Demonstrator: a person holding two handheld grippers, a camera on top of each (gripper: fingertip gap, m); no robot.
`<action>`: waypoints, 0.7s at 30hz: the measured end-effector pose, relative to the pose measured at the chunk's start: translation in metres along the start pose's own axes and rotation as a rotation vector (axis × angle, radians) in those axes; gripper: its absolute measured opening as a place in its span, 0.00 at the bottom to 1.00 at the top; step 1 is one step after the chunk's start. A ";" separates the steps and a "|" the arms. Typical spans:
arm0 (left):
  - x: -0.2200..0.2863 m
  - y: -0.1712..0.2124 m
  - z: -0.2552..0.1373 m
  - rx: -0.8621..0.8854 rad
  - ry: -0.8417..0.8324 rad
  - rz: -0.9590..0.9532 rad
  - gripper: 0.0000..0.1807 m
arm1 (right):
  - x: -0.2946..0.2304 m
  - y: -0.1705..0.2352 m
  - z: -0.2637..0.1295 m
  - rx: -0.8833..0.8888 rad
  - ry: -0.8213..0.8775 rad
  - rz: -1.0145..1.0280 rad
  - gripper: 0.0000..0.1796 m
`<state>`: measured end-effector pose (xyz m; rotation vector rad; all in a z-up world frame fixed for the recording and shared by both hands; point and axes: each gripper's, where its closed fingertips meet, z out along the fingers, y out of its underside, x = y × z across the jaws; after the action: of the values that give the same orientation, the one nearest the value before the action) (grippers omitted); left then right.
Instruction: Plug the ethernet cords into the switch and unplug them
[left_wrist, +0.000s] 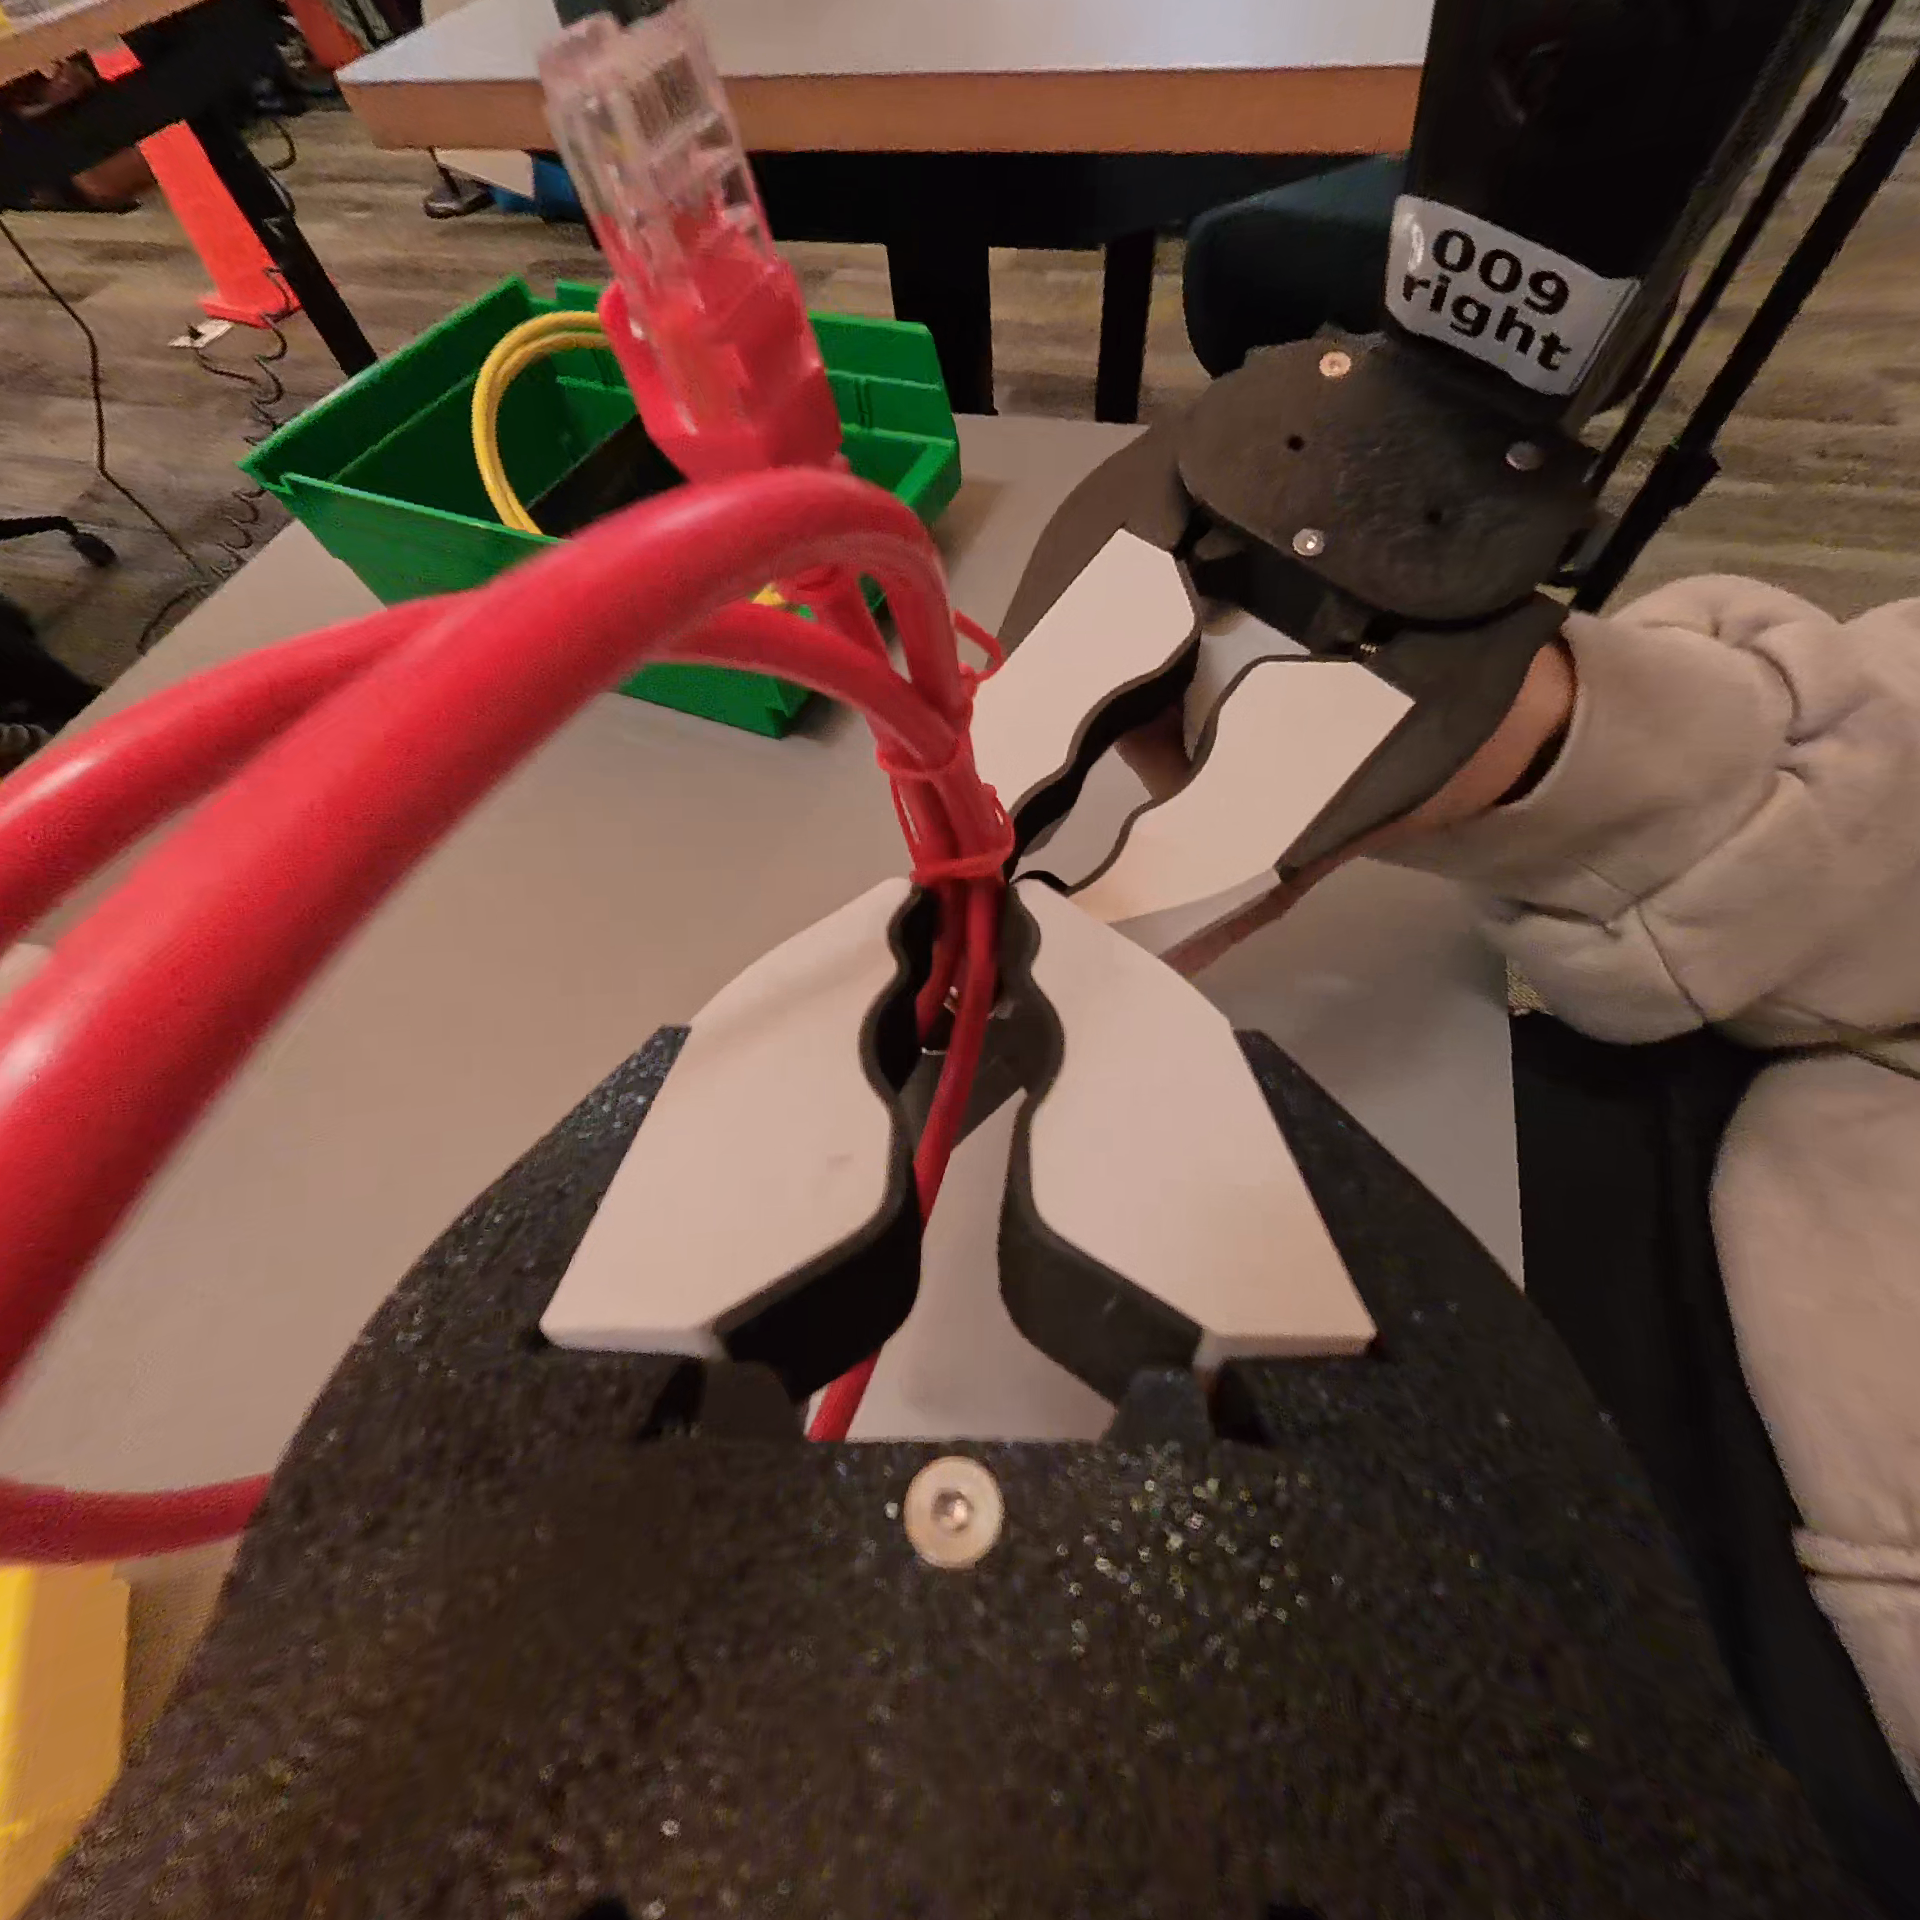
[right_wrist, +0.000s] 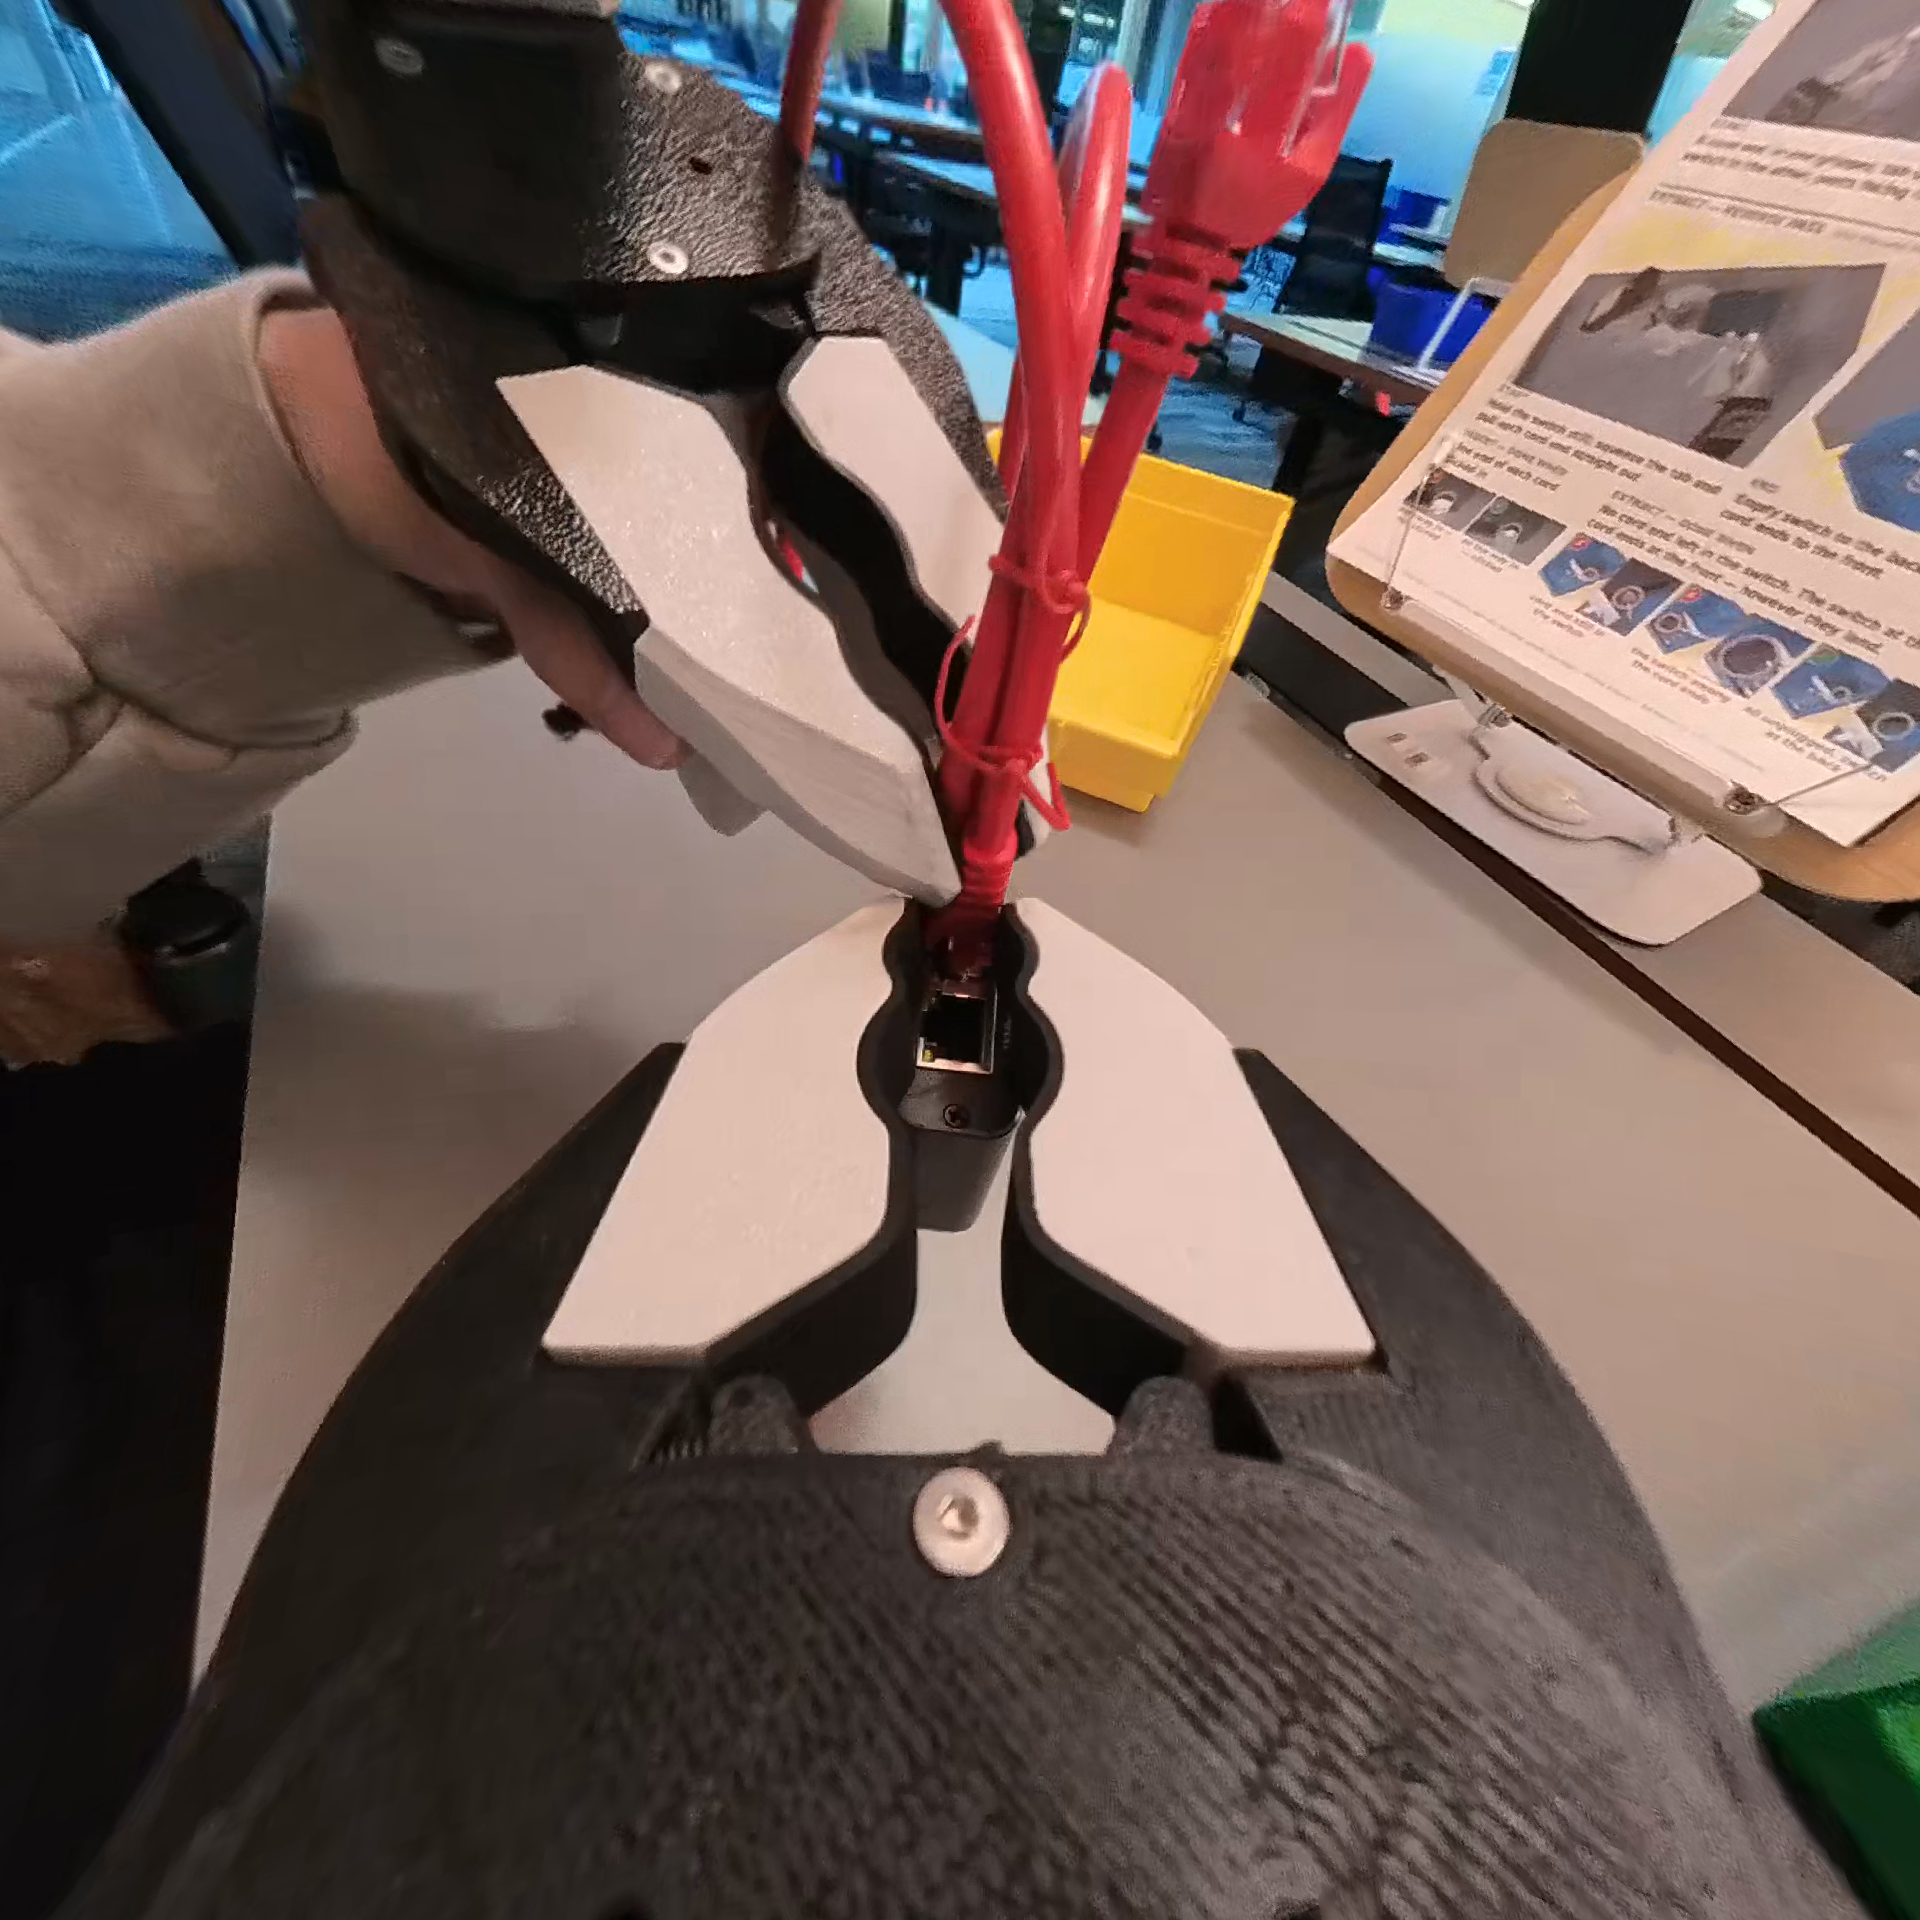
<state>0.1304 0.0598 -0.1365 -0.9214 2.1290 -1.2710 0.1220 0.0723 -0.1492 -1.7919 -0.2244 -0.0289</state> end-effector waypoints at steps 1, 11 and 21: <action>-0.001 -0.003 0.002 0.009 -0.011 -0.006 0.06 | 0.003 -0.001 -0.002 0.016 0.008 0.013 0.08; -0.045 -0.050 -0.003 0.298 -0.263 -0.437 0.06 | 0.071 -0.012 -0.037 0.135 0.563 -0.081 0.40; -0.017 -0.065 0.018 0.423 -0.227 -0.673 0.06 | 0.084 0.005 -0.037 0.024 0.877 -0.379 0.47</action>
<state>0.1736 0.0410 -0.0854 -1.5571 1.3252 -1.7351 0.2092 0.0464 -0.1339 -1.5349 0.0746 -1.0480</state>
